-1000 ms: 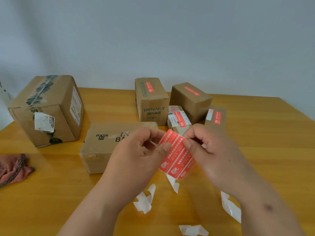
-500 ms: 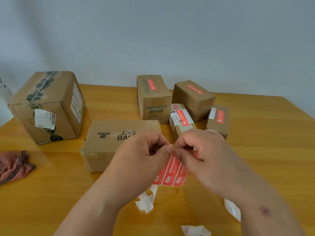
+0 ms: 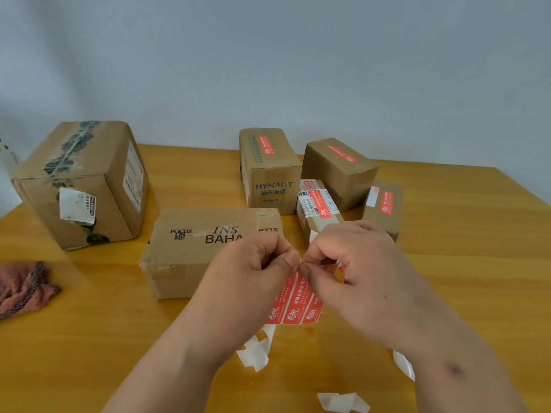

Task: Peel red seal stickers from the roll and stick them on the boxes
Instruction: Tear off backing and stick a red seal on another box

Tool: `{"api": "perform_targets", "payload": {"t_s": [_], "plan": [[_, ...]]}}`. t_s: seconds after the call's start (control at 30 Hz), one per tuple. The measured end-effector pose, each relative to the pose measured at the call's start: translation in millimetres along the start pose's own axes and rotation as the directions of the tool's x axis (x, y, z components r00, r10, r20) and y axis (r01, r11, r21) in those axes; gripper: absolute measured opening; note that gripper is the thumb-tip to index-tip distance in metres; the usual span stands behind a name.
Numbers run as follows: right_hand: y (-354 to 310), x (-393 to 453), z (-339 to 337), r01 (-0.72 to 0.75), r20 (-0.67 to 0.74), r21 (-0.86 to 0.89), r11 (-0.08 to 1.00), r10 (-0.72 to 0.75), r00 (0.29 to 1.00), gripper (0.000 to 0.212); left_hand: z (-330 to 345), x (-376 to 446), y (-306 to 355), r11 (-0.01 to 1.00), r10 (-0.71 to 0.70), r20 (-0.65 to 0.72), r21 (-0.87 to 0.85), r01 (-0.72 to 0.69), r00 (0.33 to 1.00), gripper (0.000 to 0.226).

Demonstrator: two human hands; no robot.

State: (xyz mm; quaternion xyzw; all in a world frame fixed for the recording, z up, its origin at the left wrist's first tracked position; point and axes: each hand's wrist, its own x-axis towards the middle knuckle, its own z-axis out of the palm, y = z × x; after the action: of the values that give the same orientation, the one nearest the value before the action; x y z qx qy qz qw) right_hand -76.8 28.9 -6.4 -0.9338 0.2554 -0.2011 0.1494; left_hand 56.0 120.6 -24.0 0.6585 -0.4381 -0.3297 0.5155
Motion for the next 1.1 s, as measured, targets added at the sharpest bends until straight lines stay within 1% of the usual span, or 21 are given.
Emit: {"api": "perform_targets", "payload": {"t_s": [0.23,0.43,0.5,0.57,0.67,0.73,0.8,0.93,1.1], "plan": [[-0.4,-2.0,2.3,0.009,-0.019,-0.052,0.999,-0.01,1.0,0.02,2.5,-1.8,0.1,0.999,0.022,-0.021,-0.028,-0.023,1.0,0.024],[-1.9,-3.1,1.8,0.009,-0.05,-0.047,0.999,-0.012,0.999,0.017,3.8,-1.6,0.2,0.999,0.021,-0.033,-0.039,-0.023,0.999,0.025],[-2.1,-3.8,1.1,-0.012,-0.061,-0.011,1.0,0.011,0.998,0.018,3.3,-1.6,0.2,0.999,0.016,-0.03,-0.038,-0.017,0.999,0.025],[-2.9,-4.5,-1.2,-0.074,-0.035,0.074,0.995,0.077,0.996,0.023,2.5,-2.1,0.3,1.0,-0.001,-0.029,-0.031,0.0,1.0,0.026],[-2.6,-5.2,-6.2,-0.226,0.073,0.24,0.944,0.215,0.974,0.018,1.5,-3.6,3.5,0.999,-0.027,-0.023,-0.046,0.025,0.999,0.03],[-0.2,-5.5,-6.8,-0.267,0.131,0.29,0.919,0.238,0.962,0.019,1.4,-4.5,5.0,0.999,-0.023,-0.031,-0.048,0.022,0.999,0.036],[0.3,-4.5,-6.7,-0.264,0.149,0.3,0.917,0.228,0.962,0.015,1.7,-4.6,4.4,0.999,-0.016,-0.046,-0.042,0.014,0.999,0.037],[0.8,-3.7,-5.1,-0.201,0.097,0.236,0.951,0.183,0.978,0.024,4.0,-2.8,0.8,0.998,-0.022,-0.065,-0.06,0.018,0.998,0.028],[-1.9,-4.0,-5.3,-0.144,0.05,0.179,0.973,0.138,0.989,0.025,4.1,-0.6,-0.9,0.993,-0.043,-0.063,-0.11,0.036,0.997,0.036]]}}
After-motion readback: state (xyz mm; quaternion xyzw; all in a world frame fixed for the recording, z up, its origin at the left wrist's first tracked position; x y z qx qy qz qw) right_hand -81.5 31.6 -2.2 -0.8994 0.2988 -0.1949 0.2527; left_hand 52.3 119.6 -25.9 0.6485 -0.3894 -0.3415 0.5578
